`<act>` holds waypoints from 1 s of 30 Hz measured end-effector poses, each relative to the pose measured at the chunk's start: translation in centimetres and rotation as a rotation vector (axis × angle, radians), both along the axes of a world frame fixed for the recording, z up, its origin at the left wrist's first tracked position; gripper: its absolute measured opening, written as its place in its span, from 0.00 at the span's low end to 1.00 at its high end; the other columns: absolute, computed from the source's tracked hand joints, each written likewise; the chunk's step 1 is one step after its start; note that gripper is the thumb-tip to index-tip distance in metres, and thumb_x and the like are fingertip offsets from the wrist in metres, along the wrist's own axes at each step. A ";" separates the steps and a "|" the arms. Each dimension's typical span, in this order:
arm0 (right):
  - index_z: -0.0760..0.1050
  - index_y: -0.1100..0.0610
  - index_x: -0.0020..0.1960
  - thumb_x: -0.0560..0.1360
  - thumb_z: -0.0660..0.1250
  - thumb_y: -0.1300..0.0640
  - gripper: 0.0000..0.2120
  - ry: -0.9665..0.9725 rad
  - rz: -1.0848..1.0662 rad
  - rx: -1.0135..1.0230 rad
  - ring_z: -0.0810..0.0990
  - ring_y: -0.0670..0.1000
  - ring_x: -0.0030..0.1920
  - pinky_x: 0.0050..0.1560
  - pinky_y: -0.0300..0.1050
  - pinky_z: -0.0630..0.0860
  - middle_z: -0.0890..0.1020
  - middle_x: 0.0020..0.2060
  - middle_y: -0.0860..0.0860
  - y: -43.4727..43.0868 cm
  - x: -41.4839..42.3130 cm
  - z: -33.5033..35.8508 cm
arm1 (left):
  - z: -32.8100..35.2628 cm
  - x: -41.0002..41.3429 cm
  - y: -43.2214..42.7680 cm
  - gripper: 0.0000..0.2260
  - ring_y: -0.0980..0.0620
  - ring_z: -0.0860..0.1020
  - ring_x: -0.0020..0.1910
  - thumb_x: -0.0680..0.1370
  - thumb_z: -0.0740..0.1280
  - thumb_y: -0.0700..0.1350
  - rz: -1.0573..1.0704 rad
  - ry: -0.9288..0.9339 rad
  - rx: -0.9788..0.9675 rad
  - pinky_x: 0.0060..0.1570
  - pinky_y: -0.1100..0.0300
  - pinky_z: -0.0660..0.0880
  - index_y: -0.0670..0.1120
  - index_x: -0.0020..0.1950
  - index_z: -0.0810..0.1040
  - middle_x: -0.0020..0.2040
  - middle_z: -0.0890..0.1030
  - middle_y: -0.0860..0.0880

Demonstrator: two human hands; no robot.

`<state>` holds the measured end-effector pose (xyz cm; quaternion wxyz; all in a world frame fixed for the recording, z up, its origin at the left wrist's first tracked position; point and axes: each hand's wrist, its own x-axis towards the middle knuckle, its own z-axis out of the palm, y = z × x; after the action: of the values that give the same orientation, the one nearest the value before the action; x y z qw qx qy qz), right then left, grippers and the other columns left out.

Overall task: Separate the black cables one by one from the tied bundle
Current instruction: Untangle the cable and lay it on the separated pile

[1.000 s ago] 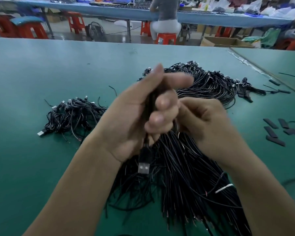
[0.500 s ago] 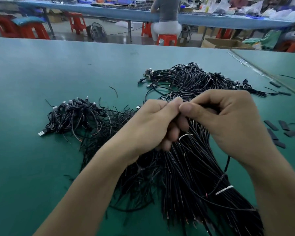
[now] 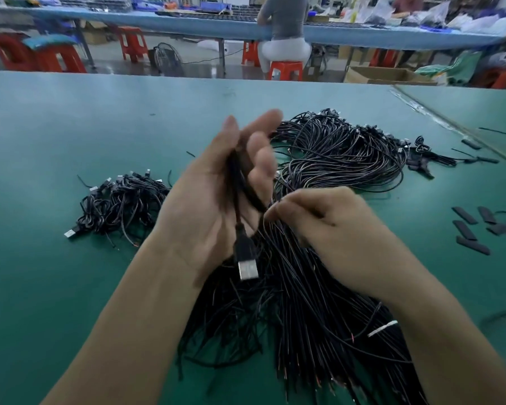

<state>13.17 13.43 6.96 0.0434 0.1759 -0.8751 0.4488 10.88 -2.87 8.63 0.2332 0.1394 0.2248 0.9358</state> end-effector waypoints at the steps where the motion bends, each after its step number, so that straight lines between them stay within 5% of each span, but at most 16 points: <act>1: 0.82 0.50 0.45 0.80 0.65 0.48 0.10 0.000 0.033 0.073 0.65 0.44 0.23 0.26 0.38 0.62 0.71 0.22 0.46 -0.2 0.2 0.0 | -0.3 -0.2 0.3 0.19 0.53 0.85 0.37 0.84 0.56 0.50 0.197 0.034 -0.126 0.35 0.65 0.80 0.38 0.55 0.80 0.39 0.85 0.46; 3: 0.80 0.53 0.43 0.80 0.64 0.49 0.12 0.033 0.080 0.190 0.68 0.45 0.24 0.26 0.36 0.65 0.73 0.23 0.43 -0.6 0.8 0.4 | -1.2 -0.4 0.9 0.18 0.50 0.85 0.50 0.85 0.55 0.50 0.521 0.166 -0.444 0.48 0.61 0.81 0.41 0.57 0.80 0.49 0.86 0.45; 6: 0.79 0.54 0.42 0.79 0.64 0.48 0.12 0.127 0.102 0.247 0.76 0.44 0.34 0.36 0.36 0.70 0.78 0.30 0.44 -0.3 1.1 1.3 | -2.1 -0.4 1.5 0.14 0.56 0.84 0.51 0.85 0.57 0.48 0.770 0.427 -0.906 0.51 0.63 0.80 0.48 0.55 0.81 0.50 0.86 0.50; 11: 0.84 0.48 0.38 0.73 0.72 0.50 0.06 0.254 -0.026 0.124 0.79 0.45 0.40 0.43 0.39 0.72 0.80 0.36 0.44 1.4 0.6 1.7 | -1.5 0.8 1.7 0.24 0.55 0.78 0.24 0.85 0.57 0.52 0.343 0.447 -1.261 0.25 0.66 0.72 0.46 0.33 0.79 0.26 0.80 0.50; 14: 0.82 0.50 0.35 0.67 0.80 0.56 0.07 0.226 -0.092 -0.101 0.81 0.49 0.37 0.41 0.51 0.78 0.81 0.36 0.48 1.3 0.2 1.1 | -1.4 0.9 1.4 0.28 0.56 0.66 0.18 0.85 0.55 0.56 0.210 0.394 -1.319 0.19 0.69 0.62 0.46 0.30 0.77 0.21 0.70 0.53; 17: 0.79 0.54 0.36 0.67 0.79 0.54 0.10 0.125 -0.034 -0.307 0.84 0.59 0.39 0.44 0.64 0.81 0.85 0.37 0.54 0.9 -0.1 0.7 | -1.0 1.0 0.4 0.26 0.58 0.60 0.18 0.83 0.57 0.59 0.067 0.321 -1.157 0.18 0.69 0.57 0.49 0.28 0.75 0.22 0.65 0.53; 21: 0.75 0.55 0.39 0.68 0.74 0.54 0.08 -0.150 0.165 -0.583 0.82 0.49 0.36 0.38 0.46 0.83 0.82 0.33 0.53 1.1 -0.3 0.6 | -0.6 1.0 -0.2 0.23 0.59 0.63 0.18 0.80 0.60 0.60 -0.167 0.260 -0.878 0.19 0.67 0.59 0.53 0.27 0.68 0.21 0.64 0.56; 24: 0.75 0.52 0.39 0.69 0.74 0.50 0.09 -0.138 0.186 -0.521 0.79 0.54 0.35 0.37 0.48 0.81 0.81 0.33 0.60 1.4 -0.4 0.5 | -0.6 1.2 0.4 0.22 0.53 0.75 0.22 0.79 0.61 0.57 -0.169 0.209 -0.775 0.21 0.65 0.70 0.52 0.26 0.69 0.24 0.73 0.49; 26: 0.73 0.54 0.40 0.70 0.73 0.50 0.10 -0.063 0.125 -0.417 0.77 0.52 0.32 0.36 0.46 0.78 0.82 0.31 0.55 1.7 -0.6 0.3 | -1.1 1.2 1.1 0.25 0.49 0.79 0.26 0.83 0.60 0.54 -0.039 0.220 -0.894 0.24 0.63 0.75 0.50 0.26 0.70 0.28 0.78 0.45; 30: 0.76 0.56 0.40 0.71 0.77 0.54 0.10 0.038 0.017 -0.283 0.81 0.60 0.35 0.41 0.64 0.78 0.83 0.32 0.54 1.8 -0.9 0.0 | -1.7 0.9 1.6 0.27 0.54 0.78 0.28 0.85 0.57 0.50 0.178 0.339 -1.150 0.32 0.62 0.77 0.47 0.26 0.69 0.28 0.77 0.49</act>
<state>12.23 15.25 6.92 0.0806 0.1841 -0.8004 0.5648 11.75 -1.27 6.97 0.1527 0.1187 0.7395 0.6448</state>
